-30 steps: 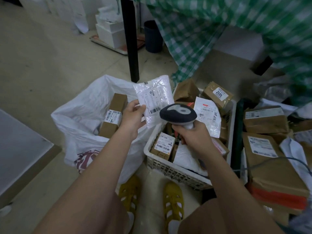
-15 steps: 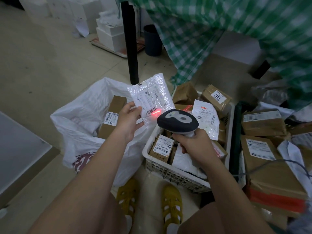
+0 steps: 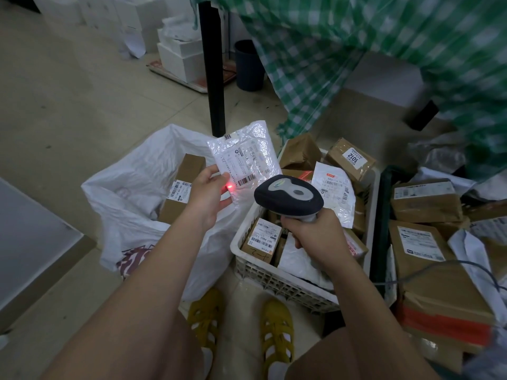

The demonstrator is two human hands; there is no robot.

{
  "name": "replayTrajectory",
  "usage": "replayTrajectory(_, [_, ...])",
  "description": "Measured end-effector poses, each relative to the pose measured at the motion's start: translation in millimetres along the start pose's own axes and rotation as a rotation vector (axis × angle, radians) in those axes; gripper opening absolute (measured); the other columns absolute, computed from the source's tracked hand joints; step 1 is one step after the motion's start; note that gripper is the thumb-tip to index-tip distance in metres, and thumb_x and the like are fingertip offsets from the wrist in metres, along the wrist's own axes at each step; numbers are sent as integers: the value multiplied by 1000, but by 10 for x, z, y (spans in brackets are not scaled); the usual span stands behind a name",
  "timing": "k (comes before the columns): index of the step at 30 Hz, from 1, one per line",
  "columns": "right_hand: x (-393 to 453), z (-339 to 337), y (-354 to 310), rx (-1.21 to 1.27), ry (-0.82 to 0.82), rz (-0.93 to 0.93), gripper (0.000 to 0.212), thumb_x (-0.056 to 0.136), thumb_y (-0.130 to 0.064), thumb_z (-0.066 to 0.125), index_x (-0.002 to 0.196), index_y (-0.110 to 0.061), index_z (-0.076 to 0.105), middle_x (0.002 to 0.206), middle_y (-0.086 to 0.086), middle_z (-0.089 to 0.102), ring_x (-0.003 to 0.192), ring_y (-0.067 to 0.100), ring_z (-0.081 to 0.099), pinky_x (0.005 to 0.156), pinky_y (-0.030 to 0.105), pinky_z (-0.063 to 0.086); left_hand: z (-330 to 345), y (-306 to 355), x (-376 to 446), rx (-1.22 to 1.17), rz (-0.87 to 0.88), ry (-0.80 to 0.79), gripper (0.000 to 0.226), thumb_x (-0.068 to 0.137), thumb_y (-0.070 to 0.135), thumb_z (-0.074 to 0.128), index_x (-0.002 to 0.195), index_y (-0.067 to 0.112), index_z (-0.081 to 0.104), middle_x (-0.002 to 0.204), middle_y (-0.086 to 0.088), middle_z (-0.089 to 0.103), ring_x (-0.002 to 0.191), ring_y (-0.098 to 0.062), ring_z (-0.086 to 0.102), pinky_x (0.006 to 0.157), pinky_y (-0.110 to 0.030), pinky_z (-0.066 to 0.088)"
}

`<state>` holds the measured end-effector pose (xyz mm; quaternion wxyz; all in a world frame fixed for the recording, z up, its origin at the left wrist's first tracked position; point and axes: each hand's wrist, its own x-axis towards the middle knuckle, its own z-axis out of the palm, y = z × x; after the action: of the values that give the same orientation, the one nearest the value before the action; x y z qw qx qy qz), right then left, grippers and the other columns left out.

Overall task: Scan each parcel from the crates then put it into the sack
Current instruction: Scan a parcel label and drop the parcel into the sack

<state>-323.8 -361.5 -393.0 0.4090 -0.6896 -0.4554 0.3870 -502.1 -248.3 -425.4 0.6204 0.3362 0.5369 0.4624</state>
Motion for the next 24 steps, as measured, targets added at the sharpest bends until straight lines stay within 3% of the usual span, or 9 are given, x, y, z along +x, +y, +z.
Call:
replayTrajectory(6, [24, 18, 11, 43, -3, 24, 28, 78, -11, 68, 76, 13, 53, 55, 12, 49, 53, 17, 45, 53, 30, 39, -28, -11, 21, -17, 8, 30, 15, 98, 10, 51, 100, 22, 59, 107, -1, 69, 102, -21, 67, 89, -45, 54])
replayTrajectory(10, [125, 88, -33, 40, 17, 8, 22, 79, -10, 68, 80, 10, 58, 61, 14, 55, 53, 16, 50, 46, 21, 42, -148, -28, 100, -63, 30, 193, 14, 99, 11, 50, 105, 21, 59, 113, -3, 67, 103, -22, 66, 90, -44, 55])
replayTrajectory(12, [205, 148, -39, 41, 33, 13, 22, 78, -9, 68, 79, 10, 58, 61, 16, 56, 55, 18, 51, 50, 26, 43, -284, -61, 186, -71, 41, 313, 16, 98, 11, 50, 99, 24, 60, 108, 0, 66, 100, -22, 65, 86, -44, 56])
replayTrajectory(16, [313, 247, 1, 50, 60, 45, 27, 75, -10, 70, 82, 12, 56, 67, 27, 58, 57, 20, 51, 56, 34, 42, -615, -190, 412, 74, 75, 485, 25, 97, 9, 52, 120, 14, 61, 115, -4, 66, 92, -16, 62, 74, -25, 50])
replayTrajectory(19, [378, 287, 62, 58, 75, 88, 26, 74, -12, 71, 81, 9, 58, 63, 19, 58, 56, 21, 52, 57, 36, 44, -797, -313, 614, 185, 107, 484, 32, 97, 4, 49, 127, 12, 55, 125, -10, 62, 107, -23, 62, 87, -33, 51])
replayTrajectory(22, [432, 299, 107, 71, 89, 104, 23, 72, -13, 71, 79, 6, 59, 60, 13, 57, 57, 22, 53, 58, 36, 45, -909, -483, 788, 444, 21, 433, 58, 95, 3, 48, 148, 15, 29, 143, -17, 45, 129, -34, 46, 107, -44, 40])
replayTrajectory(24, [461, 269, 103, 63, 86, 95, 20, 74, -12, 70, 79, 5, 61, 61, 12, 59, 57, 19, 54, 56, 33, 45, -915, -546, 849, 533, -92, 412, 69, 95, 7, 52, 153, 18, 15, 149, -17, 35, 133, -35, 40, 110, -43, 34])
